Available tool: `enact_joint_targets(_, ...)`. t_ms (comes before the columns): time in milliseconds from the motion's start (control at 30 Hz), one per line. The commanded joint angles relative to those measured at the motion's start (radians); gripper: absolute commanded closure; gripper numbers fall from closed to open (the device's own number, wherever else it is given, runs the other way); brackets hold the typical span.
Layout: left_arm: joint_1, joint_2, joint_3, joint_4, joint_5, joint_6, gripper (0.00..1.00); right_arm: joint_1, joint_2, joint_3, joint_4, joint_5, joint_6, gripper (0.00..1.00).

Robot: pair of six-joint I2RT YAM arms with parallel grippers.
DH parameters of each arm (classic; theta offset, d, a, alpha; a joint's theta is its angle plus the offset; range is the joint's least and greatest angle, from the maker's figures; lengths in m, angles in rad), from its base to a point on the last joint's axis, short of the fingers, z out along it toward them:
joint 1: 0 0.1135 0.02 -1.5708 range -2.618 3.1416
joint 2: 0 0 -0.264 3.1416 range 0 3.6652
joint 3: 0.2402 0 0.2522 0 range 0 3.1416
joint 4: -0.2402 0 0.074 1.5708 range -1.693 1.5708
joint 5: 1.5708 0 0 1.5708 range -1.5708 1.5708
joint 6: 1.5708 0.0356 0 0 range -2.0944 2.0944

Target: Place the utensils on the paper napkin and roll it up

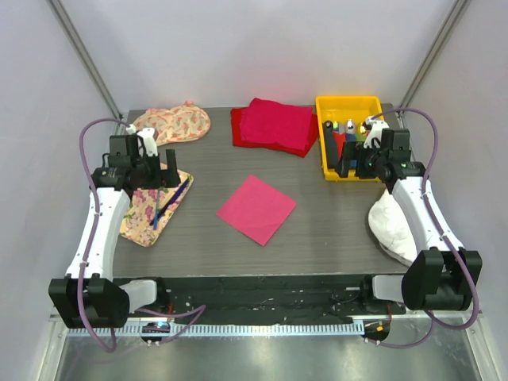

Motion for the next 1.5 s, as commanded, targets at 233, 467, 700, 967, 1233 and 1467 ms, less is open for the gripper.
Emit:
enact_joint_targets(233, 0.006, 0.075, 0.102, -0.021, -0.086, 0.05, 0.0, 0.014, -0.052, -0.045, 0.065, -0.002, 0.008, 0.0)
enact_joint_targets(467, 0.006, 0.148, 0.093, 0.014, -0.098, 0.041, 0.01, 0.032, -0.043, -0.059, 0.067, 0.001, 0.0, 0.0)
enact_joint_targets(700, 0.017, 0.251, 0.082, 0.019, -0.155, 0.052, 0.19, 0.034, -0.028, -0.048, 0.065, 0.0, 0.0, 0.0)
enact_joint_targets(967, 0.095, 0.332, 0.047, 0.04, -0.187, 0.087, 0.51, 0.071, -0.025, -0.062, 0.062, -0.01, -0.001, 0.0)
enact_joint_targets(1233, 0.097, 0.417, 0.009, 0.092, -0.207, 0.086, 0.6, 0.153, -0.003, -0.048, 0.076, 0.026, 0.009, 0.0)
enact_joint_targets(1467, 0.098, 0.471, 0.006, 0.114, -0.219, 0.069, 0.66, 0.241, 0.041, -0.014, 0.068, 0.05, 0.006, 0.0)
